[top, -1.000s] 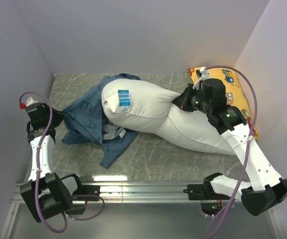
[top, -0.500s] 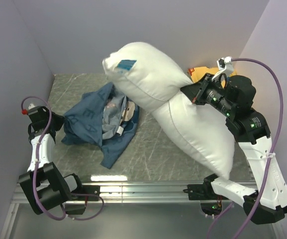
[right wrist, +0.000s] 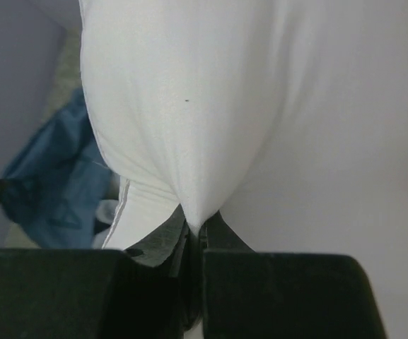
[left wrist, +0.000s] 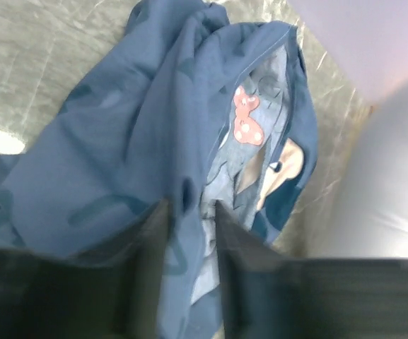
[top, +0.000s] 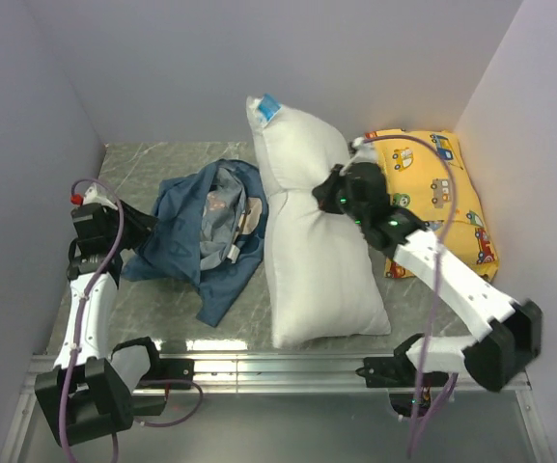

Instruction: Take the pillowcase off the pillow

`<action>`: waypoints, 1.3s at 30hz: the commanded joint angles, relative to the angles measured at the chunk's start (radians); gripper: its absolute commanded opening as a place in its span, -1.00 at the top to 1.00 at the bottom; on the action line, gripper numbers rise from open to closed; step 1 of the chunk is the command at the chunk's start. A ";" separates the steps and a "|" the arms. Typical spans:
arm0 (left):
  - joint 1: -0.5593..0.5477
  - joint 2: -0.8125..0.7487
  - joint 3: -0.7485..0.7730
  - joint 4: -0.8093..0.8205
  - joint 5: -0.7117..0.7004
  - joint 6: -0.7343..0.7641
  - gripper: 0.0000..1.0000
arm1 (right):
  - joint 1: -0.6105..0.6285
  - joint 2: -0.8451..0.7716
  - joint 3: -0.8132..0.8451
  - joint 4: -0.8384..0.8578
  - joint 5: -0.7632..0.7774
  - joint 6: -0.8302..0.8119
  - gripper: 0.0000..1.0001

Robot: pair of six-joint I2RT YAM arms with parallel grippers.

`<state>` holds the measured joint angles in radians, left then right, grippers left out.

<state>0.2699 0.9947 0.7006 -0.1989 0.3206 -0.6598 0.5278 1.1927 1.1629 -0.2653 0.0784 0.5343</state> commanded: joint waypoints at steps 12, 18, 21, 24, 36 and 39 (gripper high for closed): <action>-0.041 -0.306 0.133 -0.217 0.092 0.141 -0.69 | 0.146 0.303 0.014 0.356 -0.006 0.059 0.37; -0.191 -0.433 0.059 -0.203 0.003 0.072 -0.69 | 0.130 0.207 0.089 0.210 -0.074 0.064 -0.35; -0.258 -0.430 0.060 -0.255 -0.049 0.117 -0.70 | 0.107 0.128 0.078 0.160 -0.147 0.082 -0.44; -0.264 -0.445 0.060 -0.281 -0.132 0.138 -0.73 | 0.094 0.026 0.021 0.118 -0.174 0.084 -0.46; -0.304 -0.553 0.002 -0.237 -0.087 0.137 -0.99 | 0.078 -0.485 -0.345 -0.109 0.145 0.041 -0.73; -0.311 -0.562 -0.004 -0.228 -0.087 0.137 -0.99 | 0.078 -0.574 -0.402 -0.140 0.175 0.041 -0.83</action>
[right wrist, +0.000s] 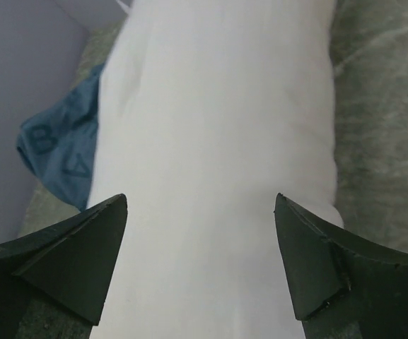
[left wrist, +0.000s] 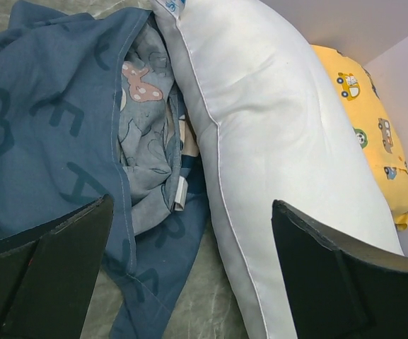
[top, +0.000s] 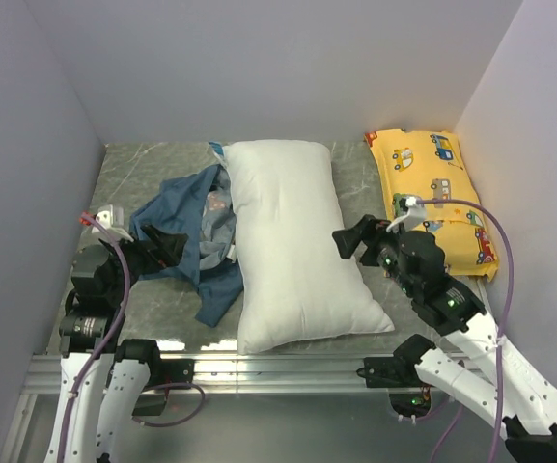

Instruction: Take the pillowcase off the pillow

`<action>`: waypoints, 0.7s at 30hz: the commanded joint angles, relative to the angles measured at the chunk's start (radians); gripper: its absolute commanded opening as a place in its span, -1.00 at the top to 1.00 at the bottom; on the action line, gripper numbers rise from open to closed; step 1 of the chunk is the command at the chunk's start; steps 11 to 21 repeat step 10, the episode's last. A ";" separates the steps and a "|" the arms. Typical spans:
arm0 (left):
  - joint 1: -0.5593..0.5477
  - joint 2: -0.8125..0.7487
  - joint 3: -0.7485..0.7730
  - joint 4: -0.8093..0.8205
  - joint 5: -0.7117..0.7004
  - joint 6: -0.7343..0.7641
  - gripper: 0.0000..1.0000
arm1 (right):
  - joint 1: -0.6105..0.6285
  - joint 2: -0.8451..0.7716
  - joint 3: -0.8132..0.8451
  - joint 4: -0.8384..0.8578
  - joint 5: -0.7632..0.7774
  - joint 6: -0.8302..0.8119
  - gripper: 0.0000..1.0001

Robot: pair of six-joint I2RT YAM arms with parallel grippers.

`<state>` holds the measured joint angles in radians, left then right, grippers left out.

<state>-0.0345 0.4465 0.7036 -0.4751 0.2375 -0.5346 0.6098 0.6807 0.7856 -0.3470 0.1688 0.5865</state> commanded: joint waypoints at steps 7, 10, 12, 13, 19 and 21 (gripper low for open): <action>-0.018 -0.009 -0.006 0.043 -0.023 0.010 -0.99 | -0.007 -0.078 -0.046 -0.089 0.071 -0.020 -0.89; -0.022 -0.015 0.002 0.036 -0.027 0.012 -0.99 | -0.004 -0.073 -0.052 -0.084 0.069 -0.025 -0.89; -0.022 -0.015 0.002 0.036 -0.027 0.012 -0.99 | -0.004 -0.073 -0.052 -0.084 0.069 -0.025 -0.89; -0.022 -0.015 0.002 0.036 -0.027 0.012 -0.99 | -0.004 -0.073 -0.052 -0.084 0.069 -0.025 -0.89; -0.022 -0.015 0.002 0.036 -0.027 0.012 -0.99 | -0.004 -0.073 -0.052 -0.084 0.069 -0.025 -0.89; -0.022 -0.015 0.002 0.036 -0.027 0.012 -0.99 | -0.004 -0.073 -0.052 -0.084 0.069 -0.025 -0.89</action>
